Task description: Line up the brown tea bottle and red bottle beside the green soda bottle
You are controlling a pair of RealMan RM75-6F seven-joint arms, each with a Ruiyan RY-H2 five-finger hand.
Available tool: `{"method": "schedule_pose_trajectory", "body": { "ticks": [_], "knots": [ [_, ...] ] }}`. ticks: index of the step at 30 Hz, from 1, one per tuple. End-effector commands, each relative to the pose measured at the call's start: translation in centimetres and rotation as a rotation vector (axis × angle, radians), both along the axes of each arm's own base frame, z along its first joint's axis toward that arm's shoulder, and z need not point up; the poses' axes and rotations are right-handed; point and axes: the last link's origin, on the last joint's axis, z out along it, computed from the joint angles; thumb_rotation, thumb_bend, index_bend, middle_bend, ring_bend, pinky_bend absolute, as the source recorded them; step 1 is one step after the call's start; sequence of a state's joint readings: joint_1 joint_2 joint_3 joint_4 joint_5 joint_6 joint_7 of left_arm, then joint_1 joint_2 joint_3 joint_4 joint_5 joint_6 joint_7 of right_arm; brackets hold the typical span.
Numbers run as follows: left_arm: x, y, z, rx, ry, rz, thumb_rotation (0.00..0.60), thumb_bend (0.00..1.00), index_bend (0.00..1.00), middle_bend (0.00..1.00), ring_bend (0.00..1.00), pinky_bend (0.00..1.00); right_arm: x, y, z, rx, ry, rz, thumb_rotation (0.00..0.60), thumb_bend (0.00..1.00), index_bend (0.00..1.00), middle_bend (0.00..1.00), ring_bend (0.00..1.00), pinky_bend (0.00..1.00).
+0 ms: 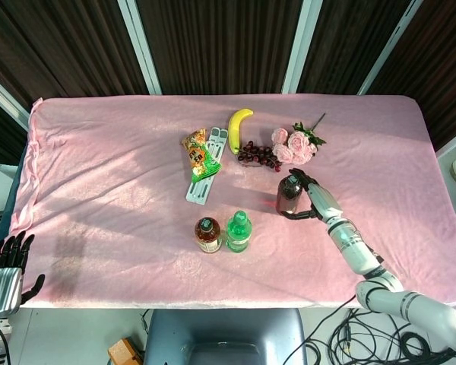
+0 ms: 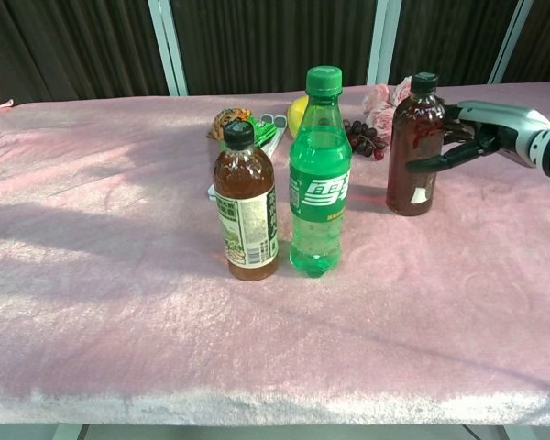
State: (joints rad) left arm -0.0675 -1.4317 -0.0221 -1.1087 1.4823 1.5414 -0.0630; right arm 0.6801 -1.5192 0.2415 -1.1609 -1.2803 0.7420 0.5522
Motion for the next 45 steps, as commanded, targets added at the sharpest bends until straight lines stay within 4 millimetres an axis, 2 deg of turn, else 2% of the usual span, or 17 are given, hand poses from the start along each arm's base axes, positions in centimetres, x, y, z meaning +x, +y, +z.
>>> {"method": "schedule_pose_trajectory", "body": {
  "ticks": [1, 2, 5, 8, 11, 19, 24, 35, 40, 42, 45],
  "knots": [
    [0.0, 0.0, 0.0, 0.000, -0.002, 0.000, 0.600, 0.31, 0.00, 0.00, 0.00, 0.00, 0.2, -0.2, -0.3, -0.034, 0.013, 0.003, 0.600, 0.28, 0.59, 0.37, 0.35, 0.54],
    [0.0, 0.0, 0.1, 0.000, -0.003, 0.000, 0.600, 0.31, 0.00, 0.00, 0.00, 0.00, 0.2, -0.2, -0.4, -0.041, 0.018, 0.007, 0.600, 0.30, 0.69, 0.44, 0.42, 0.61],
    [0.0, -0.1, 0.1, -0.004, -0.013, 0.002, 0.600, 0.31, 0.00, 0.00, 0.00, 0.00, 0.3, -0.3, -0.4, -0.075, 0.016, 0.009, 0.600, 0.39, 0.82, 0.53, 0.53, 0.71],
    [-0.1, -0.1, 0.1, -0.005, -0.016, 0.005, 0.600, 0.31, 0.00, 0.00, 0.00, 0.00, 0.6, -0.1, -0.2, -0.103, 0.001, 0.023, 0.600, 0.42, 0.90, 0.60, 0.60, 0.78],
    [-0.1, 0.0, 0.1, -0.005, -0.016, 0.007, 0.600, 0.31, 0.00, 0.00, 0.00, 0.00, 1.1, 0.5, 0.3, -0.136, -0.033, 0.060, 0.600, 0.43, 0.94, 0.62, 0.62, 0.81],
    [0.0, 0.1, 0.1, -0.006, -0.017, 0.009, 0.600, 0.31, 0.00, 0.00, 0.00, 0.00, 2.6, 4.7, 1.1, -0.074, -0.075, 0.175, 0.600, 0.44, 0.96, 0.64, 0.64, 0.83],
    [0.1, 0.2, -0.1, -0.014, -0.014, 0.006, 0.600, 0.31, 0.00, 0.00, 0.00, 0.00, 3.3, 6.4, 0.5, -0.024, -0.071, 0.200, 0.600, 0.44, 0.96, 0.64, 0.64, 0.83],
    [0.0, 0.2, 0.0, -0.015, -0.016, 0.008, 0.600, 0.31, 0.00, 0.00, 0.00, 0.00, 3.7, 7.2, -2.0, 0.021, -0.036, 0.216, 0.600, 0.45, 0.96, 0.64, 0.64, 0.83],
    [0.0, 0.2, -0.1, -0.020, -0.017, 0.010, 0.600, 0.31, 0.00, 0.00, 0.00, 0.00, 3.7, 7.2, -2.5, 0.026, -0.032, 0.220, 0.600, 0.45, 0.92, 0.64, 0.64, 0.82],
    [0.0, 0.2, -0.1, -0.021, -0.018, 0.010, 0.600, 0.31, 0.00, 0.00, 0.00, 0.00, 3.6, 7.2, -2.6, 0.025, -0.028, 0.226, 0.600, 0.44, 0.84, 0.64, 0.62, 0.80],
    [0.0, 0.2, -0.1, -0.025, -0.018, 0.010, 0.600, 0.31, 0.00, 0.00, 0.00, 0.00, 3.5, 7.3, -2.6, 0.026, -0.035, 0.231, 0.600, 0.45, 0.52, 0.57, 0.54, 0.73]
  ]
}}
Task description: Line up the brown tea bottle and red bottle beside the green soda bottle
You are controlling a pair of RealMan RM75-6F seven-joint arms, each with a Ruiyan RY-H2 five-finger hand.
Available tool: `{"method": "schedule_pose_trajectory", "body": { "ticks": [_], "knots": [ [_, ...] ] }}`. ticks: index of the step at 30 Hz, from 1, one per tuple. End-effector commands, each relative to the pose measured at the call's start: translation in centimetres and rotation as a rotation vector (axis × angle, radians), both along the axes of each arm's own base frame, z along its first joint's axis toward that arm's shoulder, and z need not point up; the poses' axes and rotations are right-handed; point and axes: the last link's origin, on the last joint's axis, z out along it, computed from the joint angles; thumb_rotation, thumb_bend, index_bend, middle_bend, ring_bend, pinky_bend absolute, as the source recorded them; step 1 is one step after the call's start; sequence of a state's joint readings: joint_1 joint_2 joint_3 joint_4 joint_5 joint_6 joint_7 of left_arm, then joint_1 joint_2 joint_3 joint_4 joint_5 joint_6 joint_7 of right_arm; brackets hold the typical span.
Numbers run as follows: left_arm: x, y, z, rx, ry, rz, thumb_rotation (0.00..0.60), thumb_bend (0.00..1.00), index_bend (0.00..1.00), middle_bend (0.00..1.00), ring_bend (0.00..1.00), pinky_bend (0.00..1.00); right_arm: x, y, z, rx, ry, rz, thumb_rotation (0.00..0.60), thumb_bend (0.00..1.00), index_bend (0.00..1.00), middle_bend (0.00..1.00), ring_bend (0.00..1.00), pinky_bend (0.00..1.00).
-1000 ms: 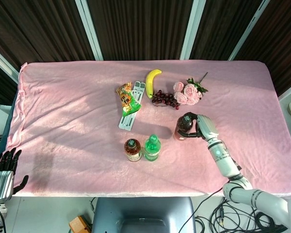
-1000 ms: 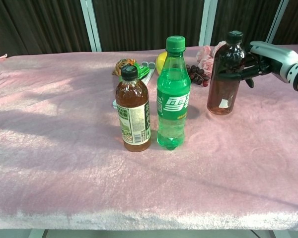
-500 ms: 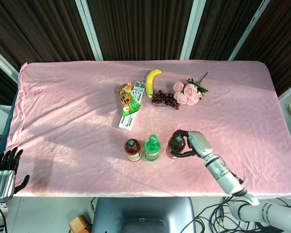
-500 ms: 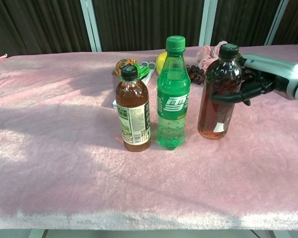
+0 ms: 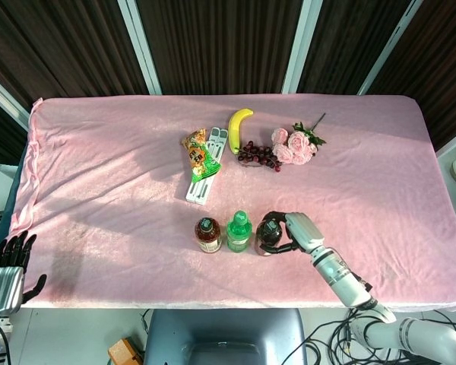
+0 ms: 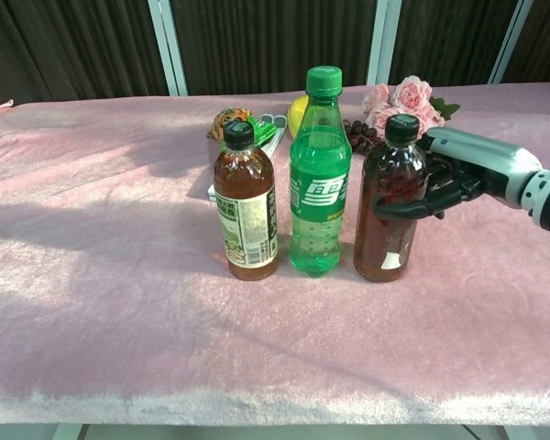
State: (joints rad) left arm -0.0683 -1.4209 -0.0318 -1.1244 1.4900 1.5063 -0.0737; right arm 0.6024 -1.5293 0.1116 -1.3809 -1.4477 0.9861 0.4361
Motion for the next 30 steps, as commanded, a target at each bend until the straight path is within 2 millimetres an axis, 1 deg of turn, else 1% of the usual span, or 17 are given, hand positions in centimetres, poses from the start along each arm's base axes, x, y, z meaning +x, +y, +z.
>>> {"method": "schedule_pose_trajectory", "body": {
  "ticks": [1, 4, 5, 7, 11, 14, 16, 18, 21, 23, 24, 26, 27, 28, 30],
  "knots": [
    [0.0, 0.0, 0.0, 0.000, -0.001, 0.000, 0.600, 0.31, 0.00, 0.00, 0.00, 0.00, -0.2, 0.1, 0.0, 0.014, -0.007, 0.004, 0.600, 0.44, 0.41, 0.53, 0.50, 0.70],
    [0.0, 0.0, 0.1, 0.003, 0.000, 0.001, 0.600, 0.31, 0.00, 0.00, 0.00, 0.00, -0.4, 0.1, 0.2, 0.038, -0.014, 0.002, 0.600, 0.44, 0.17, 0.39, 0.38, 0.63],
    [0.0, 0.0, 0.1, 0.003, 0.000, 0.001, 0.600, 0.31, 0.00, 0.00, 0.00, 0.00, -0.5, 0.1, 0.3, 0.039, -0.010, 0.005, 0.600, 0.44, 0.11, 0.35, 0.35, 0.61],
    [0.0, 0.0, 0.1, 0.003, 0.000, 0.002, 0.600, 0.31, 0.00, 0.00, 0.00, 0.00, -0.7, 0.1, 0.4, 0.039, -0.010, 0.005, 0.600, 0.43, 0.04, 0.29, 0.30, 0.58],
    [0.0, -0.1, 0.0, 0.002, 0.001, 0.002, 0.600, 0.31, 0.00, 0.00, 0.00, 0.00, -0.8, 0.2, 0.8, 0.040, -0.002, 0.012, 0.600, 0.42, 0.00, 0.21, 0.24, 0.53],
    [0.0, -0.1, 0.1, 0.003, 0.000, 0.001, 0.600, 0.31, 0.00, 0.00, 0.00, 0.00, -0.8, 0.6, 1.3, 0.037, -0.004, 0.020, 0.600, 0.40, 0.00, 0.16, 0.21, 0.51],
    [0.0, -0.1, 0.1, 0.006, 0.000, -0.001, 0.600, 0.31, 0.00, 0.00, 0.00, 0.00, -1.0, 1.0, 2.1, 0.022, -0.001, 0.036, 0.600, 0.39, 0.00, 0.14, 0.20, 0.50],
    [0.1, -0.2, 0.2, 0.011, 0.000, -0.004, 0.600, 0.31, 0.00, 0.00, 0.00, 0.00, -1.4, 1.7, 3.1, 0.010, 0.024, 0.056, 0.600, 0.36, 0.00, 0.10, 0.17, 0.46],
    [0.2, -0.5, 0.5, 0.021, 0.005, -0.009, 0.600, 0.31, 0.00, 0.00, 0.00, 0.00, -2.7, 3.4, 5.9, -0.022, 0.093, 0.093, 0.600, 0.30, 0.00, 0.01, 0.07, 0.36],
    [0.3, -0.9, 0.7, 0.030, 0.015, -0.014, 0.600, 0.31, 0.00, 0.00, 0.00, 0.00, -4.4, 5.4, 8.5, -0.050, 0.210, 0.114, 0.600, 0.29, 0.00, 0.00, 0.02, 0.28],
    [0.4, -1.1, 0.8, 0.036, 0.021, -0.017, 0.600, 0.31, 0.00, 0.00, 0.00, 0.00, -5.7, 6.8, 10.2, -0.072, 0.308, 0.115, 0.600, 0.28, 0.00, 0.00, 0.00, 0.23],
    [0.7, -1.5, 1.0, 0.045, 0.028, -0.025, 0.600, 0.32, 0.00, 0.00, 0.00, 0.00, -7.9, 9.3, 13.0, -0.128, 0.485, 0.079, 0.600, 0.28, 0.00, 0.00, 0.00, 0.13],
    [0.8, -1.6, 1.1, 0.048, 0.031, -0.031, 0.600, 0.32, 0.00, 0.00, 0.00, 0.00, -8.8, 10.7, 14.3, -0.170, 0.564, 0.044, 0.600, 0.28, 0.00, 0.00, 0.00, 0.10],
    [1.0, -1.8, 1.1, 0.052, 0.035, -0.041, 0.600, 0.32, 0.00, 0.00, 0.00, 0.00, -9.7, 12.5, 15.7, -0.244, 0.644, -0.016, 0.600, 0.28, 0.00, 0.00, 0.00, 0.10],
    [1.1, -2.1, 1.1, 0.052, 0.041, -0.046, 0.600, 0.33, 0.00, 0.00, 0.00, 0.00, -11.0, 15.1, 16.9, -0.356, 0.706, -0.112, 0.600, 0.28, 0.00, 0.00, 0.00, 0.10]
  ]
}}
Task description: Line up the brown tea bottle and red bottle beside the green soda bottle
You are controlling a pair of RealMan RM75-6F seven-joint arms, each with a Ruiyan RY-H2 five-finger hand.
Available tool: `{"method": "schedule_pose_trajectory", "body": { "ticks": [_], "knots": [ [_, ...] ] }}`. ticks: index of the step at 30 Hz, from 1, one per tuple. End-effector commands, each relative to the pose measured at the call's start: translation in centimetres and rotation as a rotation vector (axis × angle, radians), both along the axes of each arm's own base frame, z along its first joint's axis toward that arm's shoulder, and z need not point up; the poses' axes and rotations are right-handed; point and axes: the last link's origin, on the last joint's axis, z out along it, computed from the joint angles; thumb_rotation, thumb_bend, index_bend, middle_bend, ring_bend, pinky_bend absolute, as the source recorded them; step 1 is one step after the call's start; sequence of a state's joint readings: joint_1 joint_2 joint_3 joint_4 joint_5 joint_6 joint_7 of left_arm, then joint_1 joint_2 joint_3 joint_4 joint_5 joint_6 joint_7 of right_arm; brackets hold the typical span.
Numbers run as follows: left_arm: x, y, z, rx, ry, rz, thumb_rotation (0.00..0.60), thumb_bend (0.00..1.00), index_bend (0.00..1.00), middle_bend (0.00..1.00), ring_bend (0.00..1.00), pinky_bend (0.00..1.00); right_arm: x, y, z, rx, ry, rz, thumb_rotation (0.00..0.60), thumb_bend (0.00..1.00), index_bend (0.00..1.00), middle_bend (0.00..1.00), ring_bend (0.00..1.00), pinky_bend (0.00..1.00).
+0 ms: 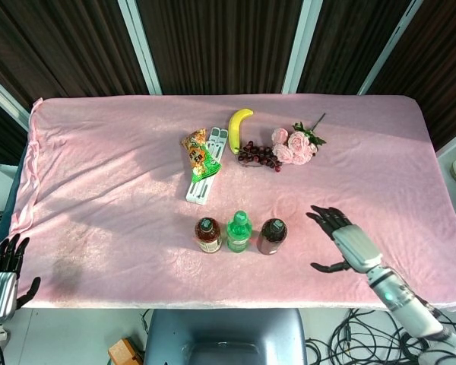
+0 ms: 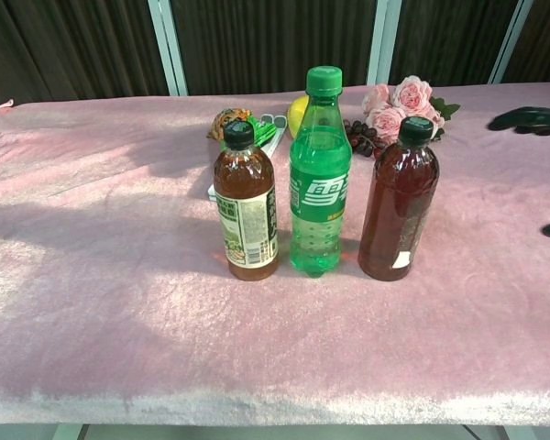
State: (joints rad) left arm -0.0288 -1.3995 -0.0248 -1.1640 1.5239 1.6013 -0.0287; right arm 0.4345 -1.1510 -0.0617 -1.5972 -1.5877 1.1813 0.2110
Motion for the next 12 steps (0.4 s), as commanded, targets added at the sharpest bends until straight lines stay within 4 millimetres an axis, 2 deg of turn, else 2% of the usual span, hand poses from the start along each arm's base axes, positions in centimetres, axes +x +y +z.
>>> {"method": "schedule_pose_trajectory", "body": {
  "ticks": [1, 4, 7, 12],
  "knots": [
    [0.3, -0.7, 0.0, -0.001, 0.011, -0.004, 0.600, 0.33, 0.00, 0.00, 0.00, 0.00, -5.5, 10.0, 6.8, -0.332, 0.332, -0.219, 0.600, 0.28, 0.00, 0.00, 0.00, 0.10],
    [0.6, -1.2, -0.4, -0.026, 0.031, 0.003, 0.600, 0.33, 0.00, 0.00, 0.00, 0.00, -7.6, 12.4, 7.6, -0.422, 0.277, -0.302, 0.600, 0.28, 0.00, 0.00, 0.00, 0.12],
    [1.0, -1.5, -0.7, -0.059, 0.037, 0.015, 0.600, 0.33, 0.00, 0.01, 0.00, 0.00, -9.1, 13.0, 7.9, -0.446, 0.262, -0.336, 0.600, 0.28, 0.00, 0.00, 0.00, 0.12],
    [1.4, -1.3, -1.1, -0.078, 0.057, 0.024, 0.600, 0.33, 0.00, 0.03, 0.00, 0.00, -9.4, 13.2, 8.5, -0.445, 0.242, -0.306, 0.600, 0.28, 0.00, 0.00, 0.00, 0.12]
  ]
}}
